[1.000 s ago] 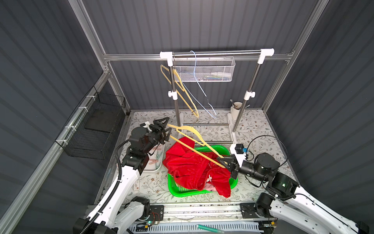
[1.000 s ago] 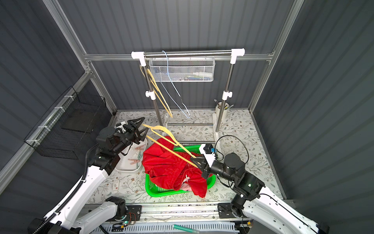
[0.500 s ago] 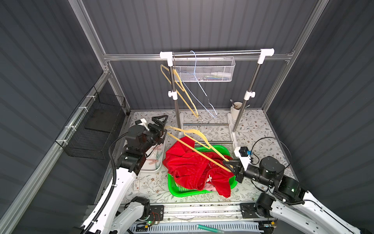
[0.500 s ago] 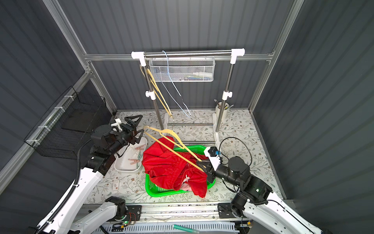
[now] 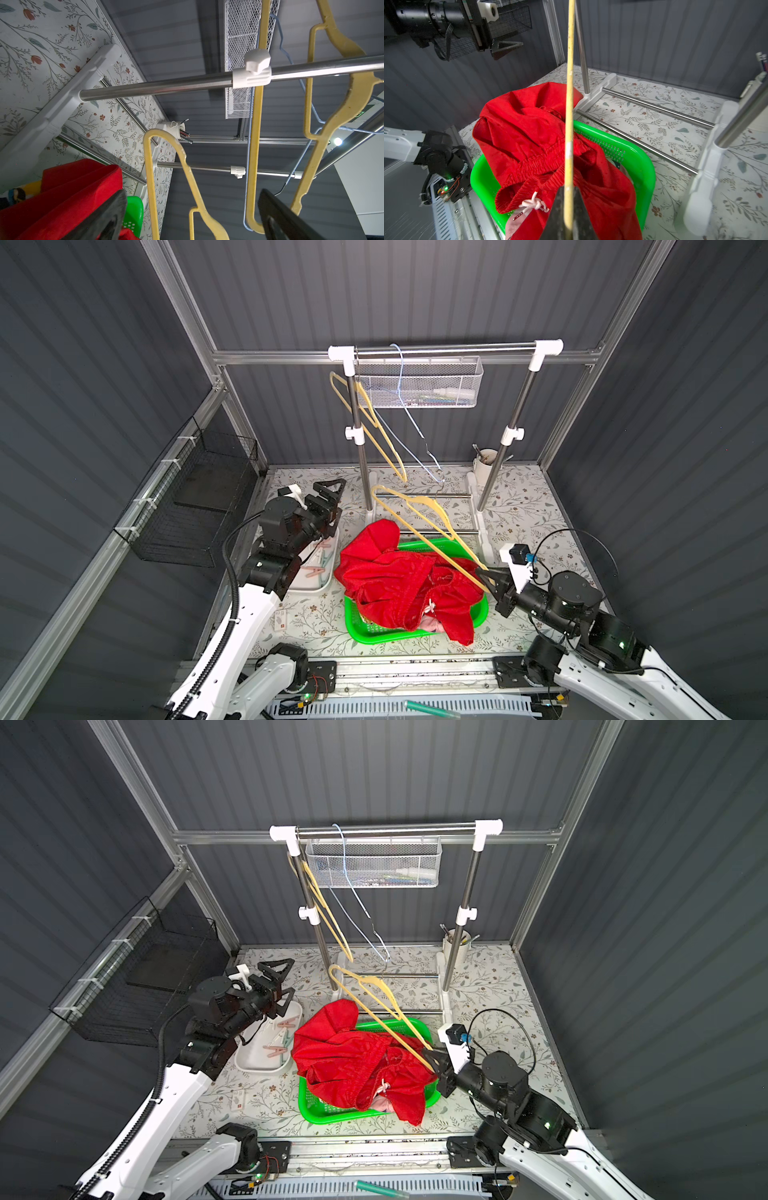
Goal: Remove the clothespins securing shorts to the hanger
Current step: Place the hanger on the clothesline.
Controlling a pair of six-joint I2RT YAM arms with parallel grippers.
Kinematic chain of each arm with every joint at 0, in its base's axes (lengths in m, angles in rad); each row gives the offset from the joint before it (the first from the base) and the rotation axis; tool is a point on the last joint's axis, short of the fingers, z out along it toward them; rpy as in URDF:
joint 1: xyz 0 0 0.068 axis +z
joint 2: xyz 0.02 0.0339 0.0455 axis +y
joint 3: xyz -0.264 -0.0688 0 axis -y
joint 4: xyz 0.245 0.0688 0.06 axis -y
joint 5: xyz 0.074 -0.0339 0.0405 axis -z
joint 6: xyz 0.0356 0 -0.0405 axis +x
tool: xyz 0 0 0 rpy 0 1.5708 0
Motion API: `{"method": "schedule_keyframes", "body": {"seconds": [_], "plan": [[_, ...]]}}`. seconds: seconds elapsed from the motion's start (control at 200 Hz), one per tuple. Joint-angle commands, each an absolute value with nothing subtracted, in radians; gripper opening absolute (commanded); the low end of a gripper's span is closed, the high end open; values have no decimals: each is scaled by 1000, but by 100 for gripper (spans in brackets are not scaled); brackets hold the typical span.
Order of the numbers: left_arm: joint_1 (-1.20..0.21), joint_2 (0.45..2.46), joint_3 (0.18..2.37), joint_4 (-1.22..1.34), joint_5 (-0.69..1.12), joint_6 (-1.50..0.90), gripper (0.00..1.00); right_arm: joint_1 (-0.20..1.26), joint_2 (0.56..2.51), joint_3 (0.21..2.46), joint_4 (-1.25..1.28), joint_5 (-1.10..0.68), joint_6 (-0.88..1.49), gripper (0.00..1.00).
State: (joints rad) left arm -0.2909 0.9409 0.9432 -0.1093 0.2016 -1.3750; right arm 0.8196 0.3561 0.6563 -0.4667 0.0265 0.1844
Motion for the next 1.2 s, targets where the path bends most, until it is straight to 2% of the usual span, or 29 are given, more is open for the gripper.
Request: {"method": "schedule_keyframes", "body": {"seconds": [0.0,0.896,1.196], "plan": [[-284,940,933,-103,201,-1351,100,818,323,692,-469,103,201,0],[-284,968,881,-60,242,-1351,100,818,369,812,-583,245,161,0],[-284,1012,916,-110,301,-1244,100,792,503,945,-606,300,75,0]]}}
